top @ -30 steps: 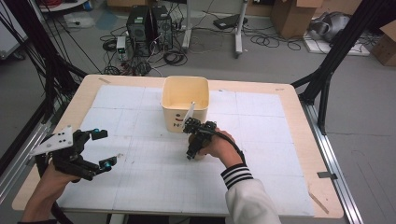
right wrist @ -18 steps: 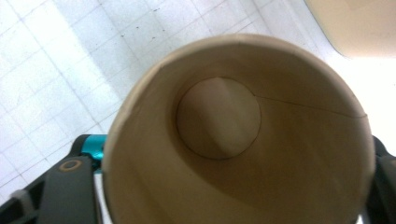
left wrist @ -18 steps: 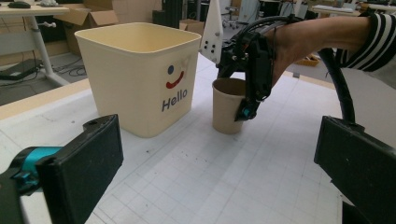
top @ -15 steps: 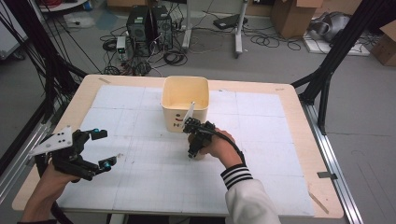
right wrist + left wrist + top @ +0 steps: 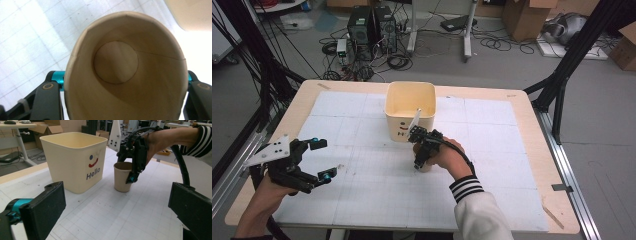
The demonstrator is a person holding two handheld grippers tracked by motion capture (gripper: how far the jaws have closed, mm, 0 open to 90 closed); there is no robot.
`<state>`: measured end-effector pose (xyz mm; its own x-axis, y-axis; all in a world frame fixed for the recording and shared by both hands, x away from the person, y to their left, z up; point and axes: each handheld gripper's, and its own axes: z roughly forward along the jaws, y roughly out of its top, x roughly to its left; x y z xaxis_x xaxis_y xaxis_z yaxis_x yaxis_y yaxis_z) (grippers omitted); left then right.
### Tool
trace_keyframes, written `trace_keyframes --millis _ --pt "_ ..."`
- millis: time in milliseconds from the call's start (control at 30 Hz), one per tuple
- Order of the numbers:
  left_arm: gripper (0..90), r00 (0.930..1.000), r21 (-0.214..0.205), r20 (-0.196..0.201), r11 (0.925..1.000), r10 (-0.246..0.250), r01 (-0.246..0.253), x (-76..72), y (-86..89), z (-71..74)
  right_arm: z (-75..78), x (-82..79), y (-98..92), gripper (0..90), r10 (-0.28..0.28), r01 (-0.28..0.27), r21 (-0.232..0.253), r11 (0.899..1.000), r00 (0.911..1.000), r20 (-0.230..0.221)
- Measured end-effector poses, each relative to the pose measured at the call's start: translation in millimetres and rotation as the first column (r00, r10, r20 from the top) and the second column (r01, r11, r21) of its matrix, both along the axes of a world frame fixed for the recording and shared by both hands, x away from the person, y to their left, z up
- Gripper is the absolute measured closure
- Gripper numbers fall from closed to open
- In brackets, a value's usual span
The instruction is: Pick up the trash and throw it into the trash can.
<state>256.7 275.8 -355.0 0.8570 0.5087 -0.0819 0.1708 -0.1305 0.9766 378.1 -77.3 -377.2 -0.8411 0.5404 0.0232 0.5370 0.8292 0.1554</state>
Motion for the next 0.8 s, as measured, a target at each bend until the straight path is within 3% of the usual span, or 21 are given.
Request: trace_keyframes --millis 800 --pt "1.7 1.0 0.008 -0.001 1.0 0.005 -0.005 0.9 0.1 -0.6 52.4 -7.7 -3.6 33.0 0.049 -0.049 0.006 0.999 0.9988 0.005"
